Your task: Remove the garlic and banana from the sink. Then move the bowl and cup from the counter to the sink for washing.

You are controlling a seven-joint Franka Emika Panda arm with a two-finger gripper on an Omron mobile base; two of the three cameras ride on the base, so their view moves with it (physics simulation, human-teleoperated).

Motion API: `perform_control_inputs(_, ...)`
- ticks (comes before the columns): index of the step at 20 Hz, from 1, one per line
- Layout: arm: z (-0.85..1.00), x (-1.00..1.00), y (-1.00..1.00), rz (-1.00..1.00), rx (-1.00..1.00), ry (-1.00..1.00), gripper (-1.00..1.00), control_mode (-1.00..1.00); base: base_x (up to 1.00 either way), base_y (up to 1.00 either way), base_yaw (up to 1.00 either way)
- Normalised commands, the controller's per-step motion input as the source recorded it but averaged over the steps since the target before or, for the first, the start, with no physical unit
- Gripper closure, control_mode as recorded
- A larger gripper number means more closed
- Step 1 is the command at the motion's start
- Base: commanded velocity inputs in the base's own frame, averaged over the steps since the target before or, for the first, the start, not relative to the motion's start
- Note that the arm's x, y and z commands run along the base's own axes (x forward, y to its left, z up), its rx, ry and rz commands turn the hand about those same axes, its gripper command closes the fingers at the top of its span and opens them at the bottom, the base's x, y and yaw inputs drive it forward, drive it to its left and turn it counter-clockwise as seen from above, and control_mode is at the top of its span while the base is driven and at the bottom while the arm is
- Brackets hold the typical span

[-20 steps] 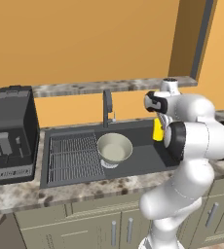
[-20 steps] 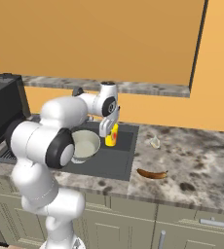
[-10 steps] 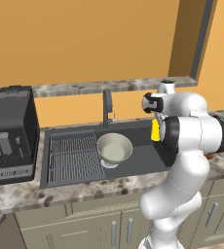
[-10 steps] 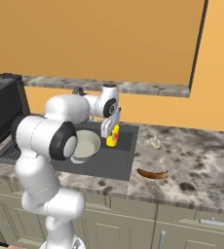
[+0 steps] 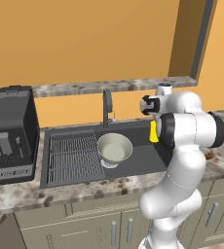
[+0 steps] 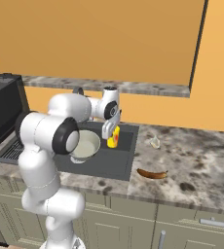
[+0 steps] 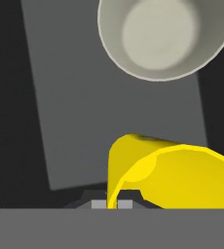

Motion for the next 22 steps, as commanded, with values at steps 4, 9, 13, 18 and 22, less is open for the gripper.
perform_control_inputs(4, -0.2, 0.12, 0.0, 0.0, 0.0, 0.0, 1.0, -1.0, 0.0, 0.0, 0.0)
perform_control_inputs(9, -0.21, 0.17, 0.0, 0.0, 0.0, 0.0, 1.0, -1.0, 0.0, 0.0, 0.0)
perform_control_inputs(13, -0.22, 0.16, 0.0, 0.0, 0.0, 0.0, 1.0, -1.0, 0.0, 0.0, 0.0)
perform_control_inputs(18, -0.22, 0.07, 0.0, 0.0, 0.0, 0.0, 1.0, -1.0, 0.0, 0.0, 0.0)
perform_control_inputs(22, -0.21, 0.04, 0.0, 0.0, 0.0, 0.0, 1.0, -1.0, 0.0, 0.0, 0.0)
